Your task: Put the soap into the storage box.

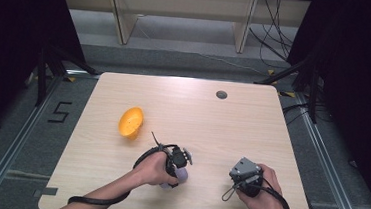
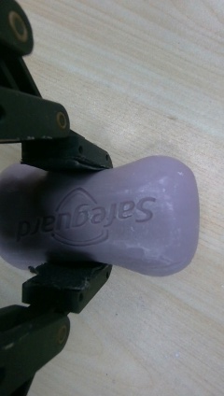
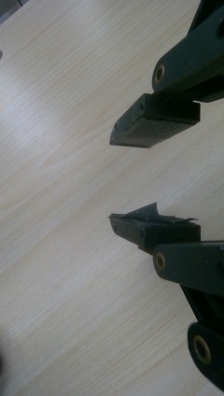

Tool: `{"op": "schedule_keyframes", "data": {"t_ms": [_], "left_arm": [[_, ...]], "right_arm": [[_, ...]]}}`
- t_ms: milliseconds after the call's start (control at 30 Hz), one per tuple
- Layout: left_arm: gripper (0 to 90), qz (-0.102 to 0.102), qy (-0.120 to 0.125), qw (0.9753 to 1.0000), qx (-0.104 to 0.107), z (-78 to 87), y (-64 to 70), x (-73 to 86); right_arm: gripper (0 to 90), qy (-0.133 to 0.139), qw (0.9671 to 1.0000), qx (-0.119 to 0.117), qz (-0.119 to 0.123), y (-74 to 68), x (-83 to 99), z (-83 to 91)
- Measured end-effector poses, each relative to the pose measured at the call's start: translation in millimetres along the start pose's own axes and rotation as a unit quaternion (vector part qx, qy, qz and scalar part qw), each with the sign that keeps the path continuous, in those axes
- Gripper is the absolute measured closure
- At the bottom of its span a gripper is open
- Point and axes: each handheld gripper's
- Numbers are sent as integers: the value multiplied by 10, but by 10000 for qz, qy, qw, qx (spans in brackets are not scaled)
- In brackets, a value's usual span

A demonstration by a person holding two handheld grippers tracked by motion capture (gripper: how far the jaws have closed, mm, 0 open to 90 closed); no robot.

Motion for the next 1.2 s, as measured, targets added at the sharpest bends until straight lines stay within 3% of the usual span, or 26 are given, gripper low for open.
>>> {"op": "schedule_keyframes", "data": {"t_ms": [233, 533, 600, 967, 1200], "left_arm": [[482, 123, 277, 9995, 4, -4, 9, 63], [486, 157, 438, 9989, 24, 21, 0, 131], [487, 255, 547, 9982, 26, 22, 8, 141], [489, 259, 700, 9972, 35, 45, 20, 164], [489, 368, 867, 9955, 51, 80, 21, 175]], "right_arm": [[553, 1, 10000, 0, -2, 0, 0, -1], [551, 2, 10000, -8, -1, 2, -1, 4], [551, 6, 10000, 4, -6, 0, 0, 0], [551, 7, 10000, 7, -3, 0, 0, 1], [550, 1, 10000, -8, 2, 2, 0, 4]]}}
Point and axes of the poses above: each handheld gripper's, and its own axes: z roughly backward along the jaws, x roughly out of its underside, y roughly to its right, and after that the axes turned 3 degrees about -y, right-handed
